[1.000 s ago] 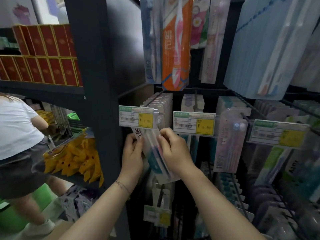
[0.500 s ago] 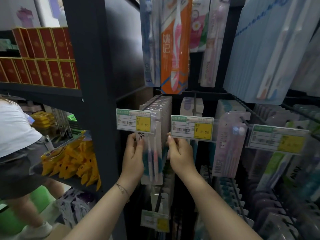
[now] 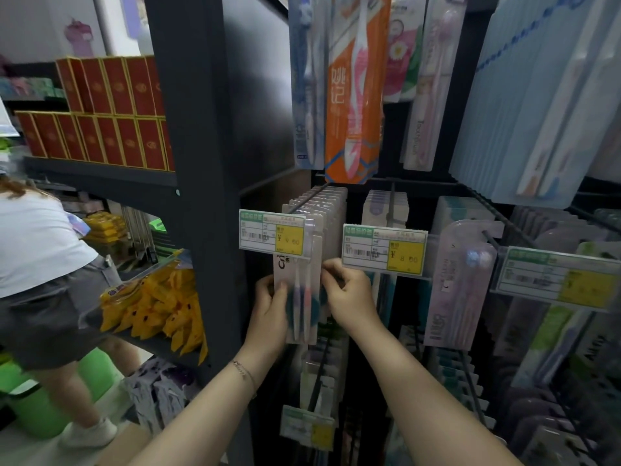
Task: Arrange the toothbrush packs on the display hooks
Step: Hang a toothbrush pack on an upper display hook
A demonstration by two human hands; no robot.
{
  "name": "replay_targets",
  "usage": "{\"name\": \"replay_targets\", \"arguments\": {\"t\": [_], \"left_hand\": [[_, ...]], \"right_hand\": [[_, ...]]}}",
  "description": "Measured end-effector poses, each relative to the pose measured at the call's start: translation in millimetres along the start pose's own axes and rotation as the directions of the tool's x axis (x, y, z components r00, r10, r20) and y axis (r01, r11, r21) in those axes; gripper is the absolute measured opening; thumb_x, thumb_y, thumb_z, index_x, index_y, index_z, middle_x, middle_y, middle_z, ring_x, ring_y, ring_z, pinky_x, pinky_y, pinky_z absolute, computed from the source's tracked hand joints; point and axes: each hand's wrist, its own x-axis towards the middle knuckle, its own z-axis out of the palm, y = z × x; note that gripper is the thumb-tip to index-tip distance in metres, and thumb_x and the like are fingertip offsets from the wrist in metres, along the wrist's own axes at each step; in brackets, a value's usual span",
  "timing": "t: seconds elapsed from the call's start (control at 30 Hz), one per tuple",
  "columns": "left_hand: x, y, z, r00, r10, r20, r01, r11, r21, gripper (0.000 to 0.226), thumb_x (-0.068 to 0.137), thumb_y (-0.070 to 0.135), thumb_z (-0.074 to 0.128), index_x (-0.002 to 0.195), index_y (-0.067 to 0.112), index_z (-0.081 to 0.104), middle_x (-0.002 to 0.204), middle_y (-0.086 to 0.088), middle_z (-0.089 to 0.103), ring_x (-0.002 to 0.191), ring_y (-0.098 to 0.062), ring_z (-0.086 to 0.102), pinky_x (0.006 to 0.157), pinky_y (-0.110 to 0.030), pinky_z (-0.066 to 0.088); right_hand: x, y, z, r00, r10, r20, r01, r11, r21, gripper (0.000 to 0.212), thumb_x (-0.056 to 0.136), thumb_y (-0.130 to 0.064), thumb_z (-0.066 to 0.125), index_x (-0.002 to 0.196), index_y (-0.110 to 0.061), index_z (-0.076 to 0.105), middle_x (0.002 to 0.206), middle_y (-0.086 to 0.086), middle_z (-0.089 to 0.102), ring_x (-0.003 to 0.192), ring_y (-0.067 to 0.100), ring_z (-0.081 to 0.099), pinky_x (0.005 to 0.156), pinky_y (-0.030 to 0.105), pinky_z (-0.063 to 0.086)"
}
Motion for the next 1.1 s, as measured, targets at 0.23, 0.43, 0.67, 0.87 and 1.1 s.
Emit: {"name": "replay_targets", "arguments": {"t": [0.23, 0.43, 0.67, 0.87, 1.1], "left_hand": [[-22.1, -22.4, -3.2, 0.99, -0.133, -0.05, 0.138, 0.98, 0.144, 0.039, 0.101, 0.03, 0.043, 0.135, 0.013, 0.036, 0.119, 0.003, 0.05, 0.108, -0.011, 0.049, 0.086, -0.021, 0.037], [-44.0, -38.5, -11.9, 0.989, -0.131, -0.074, 0.148, 0.938, 0.314, 0.027, 0.094, 0.021, 0.057, 0.117, 0.017, 0.045, 0.102, 0.008, 0.054, 0.093, -0.007, 0.054, 0.073, -0.021, 0.041], [-62.5, -39.4, -16.5, 0.995, 0.06, 0.081, -0.096, 0.805, 0.586, 0.009, 0.092, 0.021, 0.058, 0.084, 0.022, 0.055, 0.085, 0.004, 0.059, 0.078, -0.005, 0.056, 0.063, -0.014, 0.042], [-67.1, -27.2, 13.9, 0.988, 0.044, 0.151, -0.112, 0.868, 0.484, 0.012, 0.094, 0.028, 0.057, 0.104, 0.028, 0.053, 0.099, 0.011, 0.06, 0.087, 0.001, 0.057, 0.067, -0.009, 0.044], [-73.1, -23.7, 60.3, 0.972, -0.057, 0.229, 0.003, 0.973, 0.23, 0.009, 0.093, 0.025, 0.061, 0.101, 0.024, 0.063, 0.1, 0.008, 0.069, 0.091, -0.006, 0.066, 0.076, -0.022, 0.054]], "right_hand": [[10.8, 0.7, -5.4, 0.995, -0.087, -0.043, 0.081, 0.989, -0.121, 0.014, 0.098, -0.02, 0.05, 0.097, -0.017, 0.064, 0.095, 0.0, 0.065, 0.095, 0.015, 0.06, 0.091, 0.041, 0.05], [7.7, -9.5, -16.6, 0.997, -0.016, 0.081, 0.041, 0.947, -0.318, 0.018, 0.098, -0.026, 0.047, 0.094, -0.022, 0.063, 0.092, -0.002, 0.064, 0.091, 0.013, 0.057, 0.082, 0.033, 0.048], [-20.7, -14.1, -47.4, 0.998, -0.005, 0.056, 0.03, 0.891, -0.454, 0.028, 0.1, -0.022, 0.044, 0.083, -0.007, 0.061, 0.079, 0.006, 0.064, 0.073, 0.02, 0.058, 0.071, 0.039, 0.048], [-47.0, -5.6, -75.6, 0.998, 0.034, -0.044, -0.047, 0.929, -0.367, 0.02, 0.098, -0.022, 0.05, 0.086, -0.012, 0.061, 0.076, -0.001, 0.063, 0.071, 0.012, 0.058, 0.06, 0.026, 0.043], [-71.3, -3.0, -108.9, 0.991, 0.09, -0.095, -0.108, 0.972, -0.206, 0.014, 0.095, -0.019, 0.056, 0.083, -0.021, 0.064, 0.078, -0.01, 0.066, 0.075, 0.001, 0.061, 0.064, 0.017, 0.045]]}}
